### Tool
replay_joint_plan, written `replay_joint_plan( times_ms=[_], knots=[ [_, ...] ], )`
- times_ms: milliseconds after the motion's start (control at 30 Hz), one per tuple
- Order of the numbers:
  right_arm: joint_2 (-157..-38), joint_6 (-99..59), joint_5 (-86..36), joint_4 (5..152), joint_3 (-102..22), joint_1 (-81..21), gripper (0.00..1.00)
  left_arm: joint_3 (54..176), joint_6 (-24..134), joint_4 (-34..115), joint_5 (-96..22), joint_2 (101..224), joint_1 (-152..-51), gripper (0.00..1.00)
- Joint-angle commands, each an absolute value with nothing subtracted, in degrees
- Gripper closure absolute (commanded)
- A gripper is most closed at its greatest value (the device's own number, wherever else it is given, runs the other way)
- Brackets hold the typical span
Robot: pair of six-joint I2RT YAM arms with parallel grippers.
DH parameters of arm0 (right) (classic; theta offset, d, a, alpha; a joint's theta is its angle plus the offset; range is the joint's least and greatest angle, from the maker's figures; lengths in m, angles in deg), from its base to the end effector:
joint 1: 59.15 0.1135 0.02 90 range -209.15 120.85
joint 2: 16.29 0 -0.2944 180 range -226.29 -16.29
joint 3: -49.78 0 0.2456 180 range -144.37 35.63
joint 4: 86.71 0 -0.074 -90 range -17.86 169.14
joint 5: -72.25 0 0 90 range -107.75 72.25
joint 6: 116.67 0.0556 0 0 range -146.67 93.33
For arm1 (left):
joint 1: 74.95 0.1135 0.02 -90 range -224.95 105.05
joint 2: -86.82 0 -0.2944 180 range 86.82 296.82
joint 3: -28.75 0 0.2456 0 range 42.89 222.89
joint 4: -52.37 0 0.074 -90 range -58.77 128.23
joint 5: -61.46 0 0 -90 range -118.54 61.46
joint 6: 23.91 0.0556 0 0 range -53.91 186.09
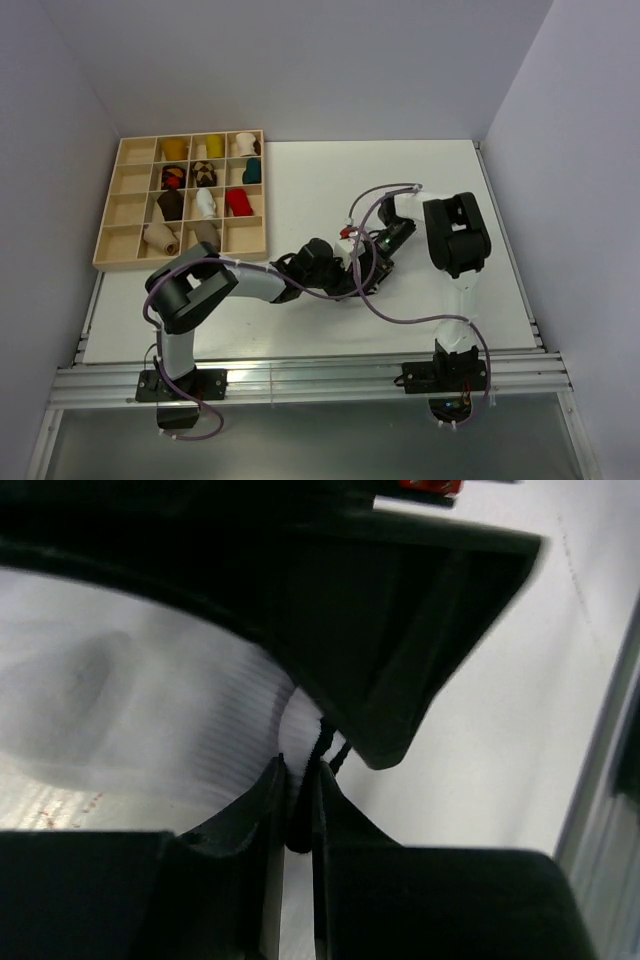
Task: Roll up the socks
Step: Roll the sock at the center of the board.
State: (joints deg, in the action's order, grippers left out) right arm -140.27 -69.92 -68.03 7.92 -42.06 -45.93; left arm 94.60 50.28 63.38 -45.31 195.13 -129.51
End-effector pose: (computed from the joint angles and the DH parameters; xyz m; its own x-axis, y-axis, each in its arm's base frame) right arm 0.3231 0.1198 0.1298 -0.7657 -0.6297 -0.1310 -0.4461 0.3733 0.8134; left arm 0.2202 -0.3370 0.1608 -0.5425 0.3124 -0.7798 0.8055 0.4570 -0.3773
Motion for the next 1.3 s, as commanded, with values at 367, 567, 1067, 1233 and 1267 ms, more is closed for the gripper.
replay_joint_plan(
  times_ms=[367, 567, 1067, 1233, 1267],
  knots=[
    [-112.63, -58.84, -56.07, 40.02, -28.63, -53.87, 0.45, 95.71, 28.75, 55.72, -62.1, 198.88, -119.69, 1.0],
    [-98.57, -64.98, -56.16, 48.2, -17.82, -53.52, 0.41, 99.84, 19.97, 50.89, -69.04, 203.01, -118.1, 1.0],
    [-77.81, -79.4, -42.19, 63.24, 5.57, -29.45, 0.29, 101.42, 8.26, 50.8, -75.12, 208.81, -116.7, 1.0],
    [-77.9, -80.73, -36.4, 67.79, 9.7, -24.35, 0.29, 102.39, 8.97, 49.39, -76.0, 209.08, -115.99, 1.0],
    [-77.64, -80.73, -35.51, 68.76, 10.32, -22.69, 0.29, 102.48, 8.97, 49.3, -76.17, 209.16, -115.99, 1.0]
  ],
)
